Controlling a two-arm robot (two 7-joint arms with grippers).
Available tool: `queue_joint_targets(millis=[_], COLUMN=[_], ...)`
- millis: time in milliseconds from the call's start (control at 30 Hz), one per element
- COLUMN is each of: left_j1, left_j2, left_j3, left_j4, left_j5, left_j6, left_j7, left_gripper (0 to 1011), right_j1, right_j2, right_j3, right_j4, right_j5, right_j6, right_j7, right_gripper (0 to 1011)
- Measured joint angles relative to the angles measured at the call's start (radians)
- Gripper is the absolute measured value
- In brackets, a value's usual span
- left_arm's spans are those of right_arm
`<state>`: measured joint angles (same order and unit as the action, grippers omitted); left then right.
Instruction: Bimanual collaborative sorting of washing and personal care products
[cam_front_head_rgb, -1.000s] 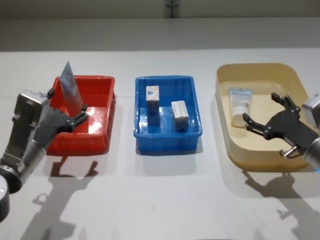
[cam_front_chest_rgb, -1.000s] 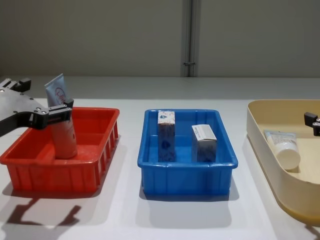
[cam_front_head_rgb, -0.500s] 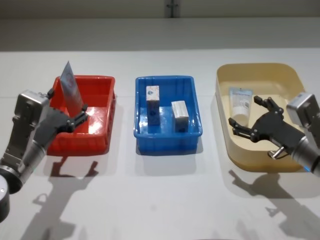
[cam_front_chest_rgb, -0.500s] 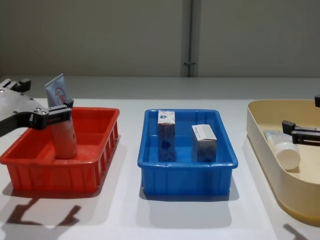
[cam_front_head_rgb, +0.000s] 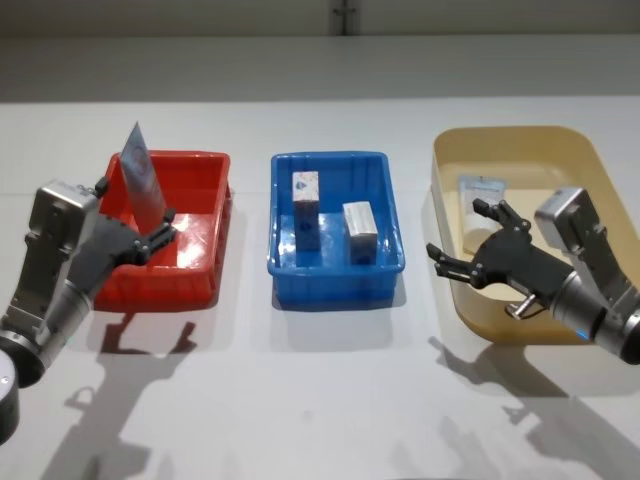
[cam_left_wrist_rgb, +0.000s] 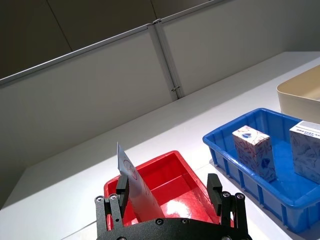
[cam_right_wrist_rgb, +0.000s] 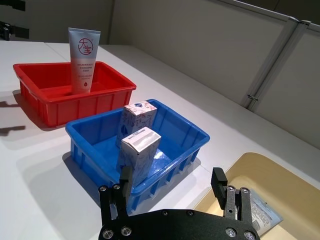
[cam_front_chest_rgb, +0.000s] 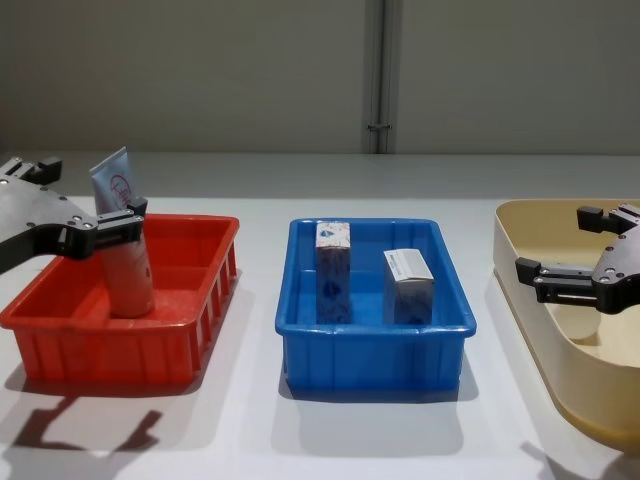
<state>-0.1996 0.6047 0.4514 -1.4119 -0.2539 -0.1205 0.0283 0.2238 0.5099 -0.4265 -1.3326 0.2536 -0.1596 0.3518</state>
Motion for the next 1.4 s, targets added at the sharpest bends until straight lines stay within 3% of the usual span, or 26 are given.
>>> queue_joint_targets(millis=[400,1400], left_j1=[0.000,0.000], left_j2=[0.000,0.000], left_j3=[0.000,0.000], left_j4=[0.000,0.000], left_j5=[0.000,0.000], left_j6=[0.000,0.000], left_j7=[0.000,0.000], left_gripper=[1001,1001], right_j1=[0.024,0.084], right_j2=[-0.074,-0.246], right_j3=[0.005,0.011], right_j4=[0.037,0.127], right_j5=[-0.012,-0.116], right_j6=[0.042,0.132], right_j7=[-0.001,-0.080], right_gripper=[1001,1001])
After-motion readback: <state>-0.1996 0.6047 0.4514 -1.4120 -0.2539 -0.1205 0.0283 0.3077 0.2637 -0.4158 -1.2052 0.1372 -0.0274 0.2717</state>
